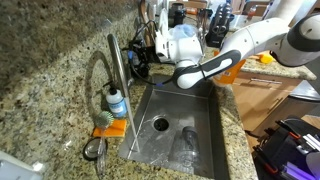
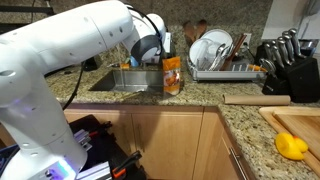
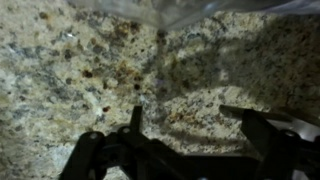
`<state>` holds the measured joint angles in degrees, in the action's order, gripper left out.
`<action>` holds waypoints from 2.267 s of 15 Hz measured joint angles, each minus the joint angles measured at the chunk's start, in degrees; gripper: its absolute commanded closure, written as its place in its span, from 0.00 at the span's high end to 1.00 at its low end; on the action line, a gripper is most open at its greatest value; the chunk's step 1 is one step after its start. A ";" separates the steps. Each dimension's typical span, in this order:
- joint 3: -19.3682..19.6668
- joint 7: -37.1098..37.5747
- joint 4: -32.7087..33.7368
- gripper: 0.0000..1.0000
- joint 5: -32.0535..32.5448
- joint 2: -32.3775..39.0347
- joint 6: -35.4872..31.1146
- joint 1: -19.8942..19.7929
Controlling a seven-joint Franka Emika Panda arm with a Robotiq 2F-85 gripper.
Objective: Close the faucet
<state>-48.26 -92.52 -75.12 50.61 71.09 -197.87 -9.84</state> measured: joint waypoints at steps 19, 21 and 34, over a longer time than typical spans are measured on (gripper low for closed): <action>-11.34 -1.78 6.50 1.00 17.33 14.54 -0.24 -3.47; -11.45 -1.71 6.53 1.00 18.08 14.56 -0.19 -3.45; -16.54 -0.32 7.28 1.00 22.93 14.52 5.08 -3.84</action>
<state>-64.80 -92.84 -67.84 73.54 85.61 -192.79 -13.68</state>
